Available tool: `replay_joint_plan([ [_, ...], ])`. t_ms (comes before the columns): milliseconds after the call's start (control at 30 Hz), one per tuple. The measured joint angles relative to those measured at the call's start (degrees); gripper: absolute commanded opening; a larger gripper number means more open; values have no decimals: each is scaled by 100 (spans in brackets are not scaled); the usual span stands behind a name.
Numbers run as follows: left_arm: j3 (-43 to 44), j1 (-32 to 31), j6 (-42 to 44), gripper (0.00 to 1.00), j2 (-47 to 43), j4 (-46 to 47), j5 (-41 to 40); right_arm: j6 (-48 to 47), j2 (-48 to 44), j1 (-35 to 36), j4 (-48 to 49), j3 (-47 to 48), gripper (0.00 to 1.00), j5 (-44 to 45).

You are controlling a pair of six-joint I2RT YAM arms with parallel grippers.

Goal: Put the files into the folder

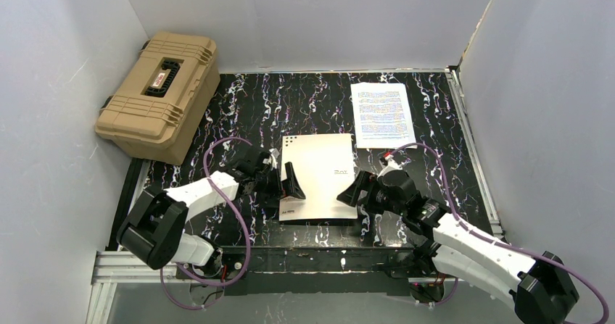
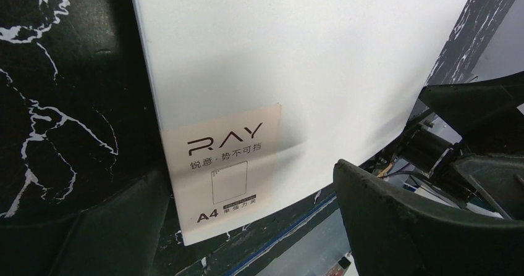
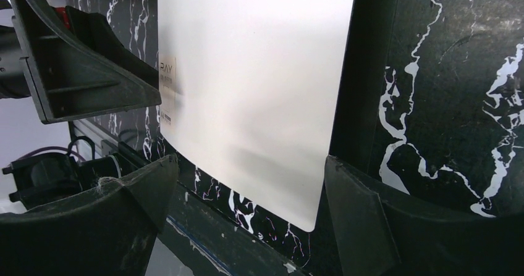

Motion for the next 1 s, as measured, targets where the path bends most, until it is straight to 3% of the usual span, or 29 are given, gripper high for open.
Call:
replay_joint_plan([
  [400,-267,20,-164,98,-247,282,-9,527,-623,-76,997,-356,94,181],
  [733,-409,-13,-289,98,-494,326,225,1150,-780,-79,2992,-446,93,-136],
  [1000,-420,-136,-466,98,-1108,1132,756,1462,-452,61,3123,-684,89,-767],
])
